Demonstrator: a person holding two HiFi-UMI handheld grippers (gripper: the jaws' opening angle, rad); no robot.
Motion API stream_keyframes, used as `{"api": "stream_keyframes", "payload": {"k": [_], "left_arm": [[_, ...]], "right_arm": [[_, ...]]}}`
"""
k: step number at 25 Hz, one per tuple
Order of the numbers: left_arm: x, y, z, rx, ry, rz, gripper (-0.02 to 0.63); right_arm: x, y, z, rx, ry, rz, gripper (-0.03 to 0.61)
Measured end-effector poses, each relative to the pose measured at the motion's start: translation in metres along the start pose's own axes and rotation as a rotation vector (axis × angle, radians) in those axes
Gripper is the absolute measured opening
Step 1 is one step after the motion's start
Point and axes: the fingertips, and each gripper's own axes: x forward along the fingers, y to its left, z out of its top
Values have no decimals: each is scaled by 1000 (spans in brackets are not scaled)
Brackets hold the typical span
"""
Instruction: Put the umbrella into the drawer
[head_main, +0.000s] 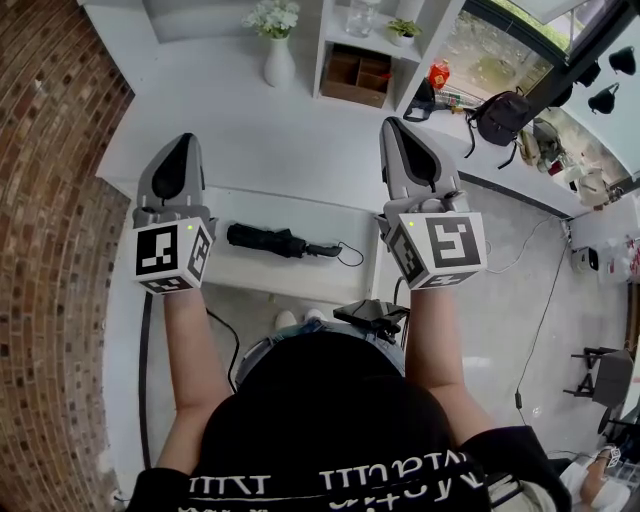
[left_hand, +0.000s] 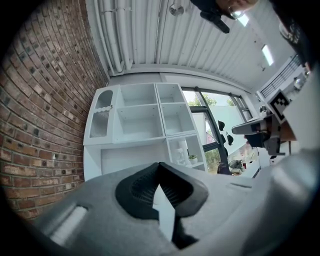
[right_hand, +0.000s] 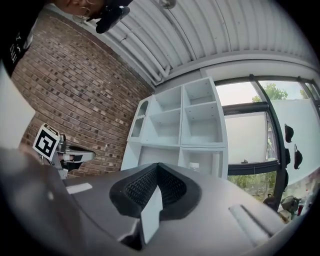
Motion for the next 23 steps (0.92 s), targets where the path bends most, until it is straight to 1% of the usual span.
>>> {"api": "stream_keyframes", "payload": {"k": [8,23], "left_arm": [[-5,2,8,8,-21,-7,-2],[-7,7,15,14,-41,1,-2]], "right_arm": [[-3,1,4,8,-4,-10,9],[-3,2,4,-17,16,-23,9]]}}
